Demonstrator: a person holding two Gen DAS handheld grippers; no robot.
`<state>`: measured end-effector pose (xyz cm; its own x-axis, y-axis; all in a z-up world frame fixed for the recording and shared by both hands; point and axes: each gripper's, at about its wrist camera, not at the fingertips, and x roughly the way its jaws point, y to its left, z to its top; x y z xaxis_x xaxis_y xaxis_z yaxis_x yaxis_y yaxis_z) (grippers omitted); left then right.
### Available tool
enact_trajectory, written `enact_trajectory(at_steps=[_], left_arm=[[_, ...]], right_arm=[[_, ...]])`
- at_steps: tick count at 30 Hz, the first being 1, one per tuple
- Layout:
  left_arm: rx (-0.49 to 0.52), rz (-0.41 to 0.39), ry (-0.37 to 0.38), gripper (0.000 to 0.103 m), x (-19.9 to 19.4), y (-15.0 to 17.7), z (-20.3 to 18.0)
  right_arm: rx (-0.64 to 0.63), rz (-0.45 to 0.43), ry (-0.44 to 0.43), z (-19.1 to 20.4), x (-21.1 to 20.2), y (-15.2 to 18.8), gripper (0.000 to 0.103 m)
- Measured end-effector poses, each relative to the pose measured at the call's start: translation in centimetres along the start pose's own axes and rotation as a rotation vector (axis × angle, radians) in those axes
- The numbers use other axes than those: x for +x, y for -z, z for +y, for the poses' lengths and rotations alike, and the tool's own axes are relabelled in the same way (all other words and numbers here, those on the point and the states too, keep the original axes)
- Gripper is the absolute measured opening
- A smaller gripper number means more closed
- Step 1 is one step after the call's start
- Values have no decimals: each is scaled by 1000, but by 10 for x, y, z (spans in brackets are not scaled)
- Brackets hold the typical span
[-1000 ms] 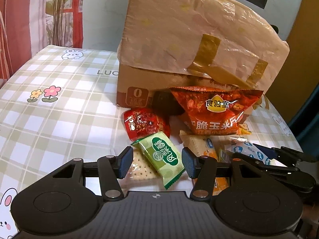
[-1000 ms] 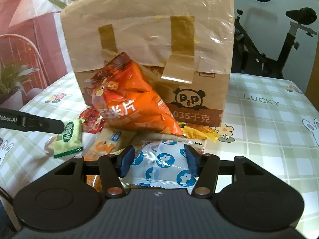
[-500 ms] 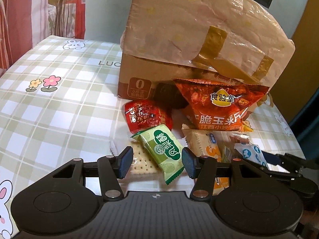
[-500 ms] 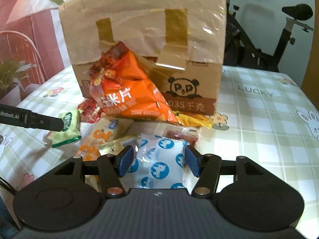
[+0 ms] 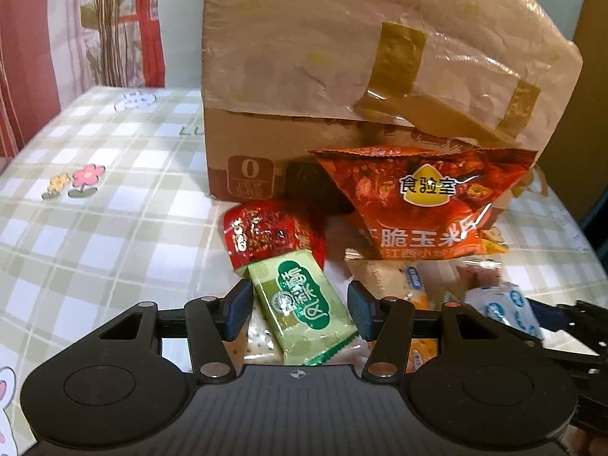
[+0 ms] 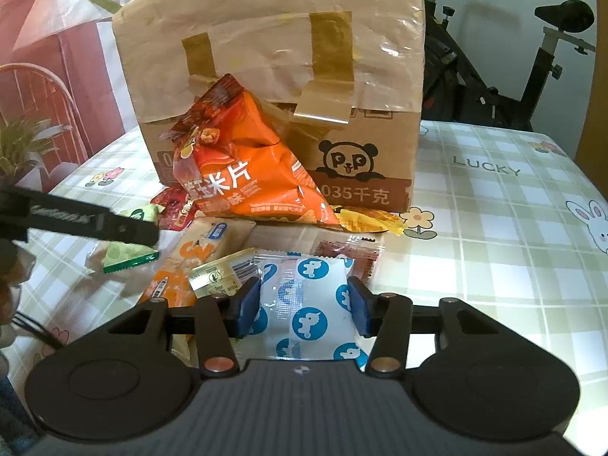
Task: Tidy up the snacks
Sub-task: 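Grasp the green cracker packet with the left tool while the right tool holds the blue packet, then carry both packets over the lined box and open both tools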
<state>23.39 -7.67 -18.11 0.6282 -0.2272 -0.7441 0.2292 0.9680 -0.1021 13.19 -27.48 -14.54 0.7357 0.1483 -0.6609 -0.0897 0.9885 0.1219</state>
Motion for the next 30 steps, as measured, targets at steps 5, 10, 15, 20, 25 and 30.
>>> enact_trajectory(at_steps=[5,10,15,20,25,30], left_arm=[[36,-24,-4,52,-5,5,4],[0,-37,26,52,-17,11,15],[-20,-73,47,52,-31,10,20],[-7,-110,65,52,-41,6,18],[22,-161,86,52,-57,1,14],[50,-243,124,52,-79,-18,11]], right_arm=[[2,-2,0,0,-1,1,51],[1,-4,4,2,0,1,51],[15,-25,2,-1,-4,-1,50],[14,-77,-3,-1,-14,-6,50],[19,-121,1,-3,-26,-12,50],[31,-187,16,-8,-46,-24,50]])
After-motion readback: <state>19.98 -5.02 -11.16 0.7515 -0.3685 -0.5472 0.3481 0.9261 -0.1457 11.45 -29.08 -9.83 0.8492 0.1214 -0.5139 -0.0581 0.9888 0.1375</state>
